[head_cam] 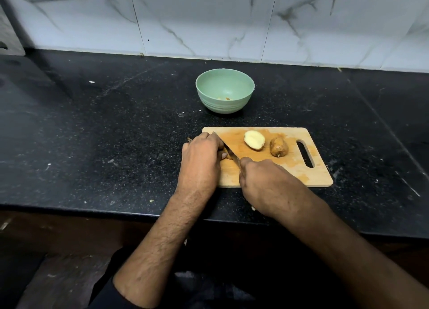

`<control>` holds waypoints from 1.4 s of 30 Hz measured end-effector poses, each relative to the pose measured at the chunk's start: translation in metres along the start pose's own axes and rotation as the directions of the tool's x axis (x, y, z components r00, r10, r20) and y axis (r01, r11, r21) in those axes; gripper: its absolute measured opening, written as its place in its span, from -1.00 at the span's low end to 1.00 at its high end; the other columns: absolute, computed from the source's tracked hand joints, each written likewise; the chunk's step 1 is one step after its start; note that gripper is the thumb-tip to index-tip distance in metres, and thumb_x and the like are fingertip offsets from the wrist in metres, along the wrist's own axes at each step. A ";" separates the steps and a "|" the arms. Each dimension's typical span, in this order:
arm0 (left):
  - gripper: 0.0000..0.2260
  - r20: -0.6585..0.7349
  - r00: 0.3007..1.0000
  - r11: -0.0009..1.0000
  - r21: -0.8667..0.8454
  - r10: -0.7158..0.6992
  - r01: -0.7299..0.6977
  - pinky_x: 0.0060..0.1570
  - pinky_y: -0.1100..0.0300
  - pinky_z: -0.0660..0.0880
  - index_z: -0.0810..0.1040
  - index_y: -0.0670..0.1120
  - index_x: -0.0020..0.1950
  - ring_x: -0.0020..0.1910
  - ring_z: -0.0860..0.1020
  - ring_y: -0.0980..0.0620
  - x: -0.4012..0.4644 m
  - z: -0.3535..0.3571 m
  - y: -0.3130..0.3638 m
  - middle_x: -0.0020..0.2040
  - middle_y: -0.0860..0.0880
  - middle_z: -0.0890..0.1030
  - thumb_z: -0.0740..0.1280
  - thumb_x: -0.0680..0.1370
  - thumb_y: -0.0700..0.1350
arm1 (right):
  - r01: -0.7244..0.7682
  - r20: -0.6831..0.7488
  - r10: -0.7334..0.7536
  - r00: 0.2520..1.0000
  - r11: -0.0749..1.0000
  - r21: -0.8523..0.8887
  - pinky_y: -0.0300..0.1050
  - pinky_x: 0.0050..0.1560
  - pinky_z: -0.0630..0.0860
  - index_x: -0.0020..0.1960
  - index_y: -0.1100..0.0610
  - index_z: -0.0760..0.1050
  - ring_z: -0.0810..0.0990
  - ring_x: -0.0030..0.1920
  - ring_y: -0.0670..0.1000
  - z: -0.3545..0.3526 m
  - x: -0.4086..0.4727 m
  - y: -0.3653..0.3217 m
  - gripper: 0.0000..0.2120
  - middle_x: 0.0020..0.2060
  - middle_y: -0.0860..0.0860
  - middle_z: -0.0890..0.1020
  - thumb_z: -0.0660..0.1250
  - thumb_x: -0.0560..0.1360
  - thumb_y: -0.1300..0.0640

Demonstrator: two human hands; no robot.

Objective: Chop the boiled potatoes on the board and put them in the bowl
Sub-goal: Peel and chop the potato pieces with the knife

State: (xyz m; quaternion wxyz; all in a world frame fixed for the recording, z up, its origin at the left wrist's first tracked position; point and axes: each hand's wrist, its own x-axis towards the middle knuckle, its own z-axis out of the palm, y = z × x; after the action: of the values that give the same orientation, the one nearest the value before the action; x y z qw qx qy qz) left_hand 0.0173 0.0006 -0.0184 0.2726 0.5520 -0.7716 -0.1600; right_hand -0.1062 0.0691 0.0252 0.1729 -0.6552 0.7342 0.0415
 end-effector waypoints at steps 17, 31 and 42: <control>-0.90 -0.136 0.991 0.989 -0.149 0.003 -0.024 0.09 -0.11 0.50 0.56 0.00 -0.11 -0.09 0.50 0.06 -0.009 0.010 -0.005 -0.16 0.17 0.45 0.44 0.54 -0.16 | 0.016 0.088 -0.023 0.996 0.997 0.071 -0.32 -0.56 0.31 0.16 0.00 0.41 0.44 -0.43 -0.13 -0.013 -0.059 0.033 -0.78 -0.25 -0.04 0.51 0.04 0.70 -0.05; -0.81 -0.118 0.992 0.980 -0.190 0.042 -0.064 0.20 -0.08 0.48 0.62 0.07 0.15 0.09 0.54 0.02 -0.006 0.018 -0.016 0.06 0.10 0.55 0.43 0.54 -0.10 | 0.202 -0.435 -0.049 0.899 0.928 0.314 -0.19 -0.34 0.43 0.01 0.08 0.51 0.52 -0.34 -0.13 0.001 0.007 0.019 -0.82 -0.32 -0.09 0.52 0.22 0.65 0.00; -0.51 -0.046 0.998 0.998 -0.057 0.036 -0.039 0.17 0.05 0.20 0.43 0.05 0.46 0.28 0.42 0.01 -0.004 0.017 -0.009 0.30 0.08 0.54 0.41 0.55 0.08 | 0.203 -0.396 0.077 0.915 0.760 0.617 -0.16 -0.62 0.44 0.06 0.09 0.49 0.52 -0.63 -0.11 0.009 0.027 0.016 -0.83 -0.42 0.02 0.60 0.20 0.68 0.03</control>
State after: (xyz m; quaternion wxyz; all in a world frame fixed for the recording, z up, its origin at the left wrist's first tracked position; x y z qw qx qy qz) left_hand 0.0153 0.0007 -0.0382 0.3086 0.5329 -0.7705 -0.1646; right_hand -0.1222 0.0485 0.0056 0.2362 -0.5744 0.6993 -0.3539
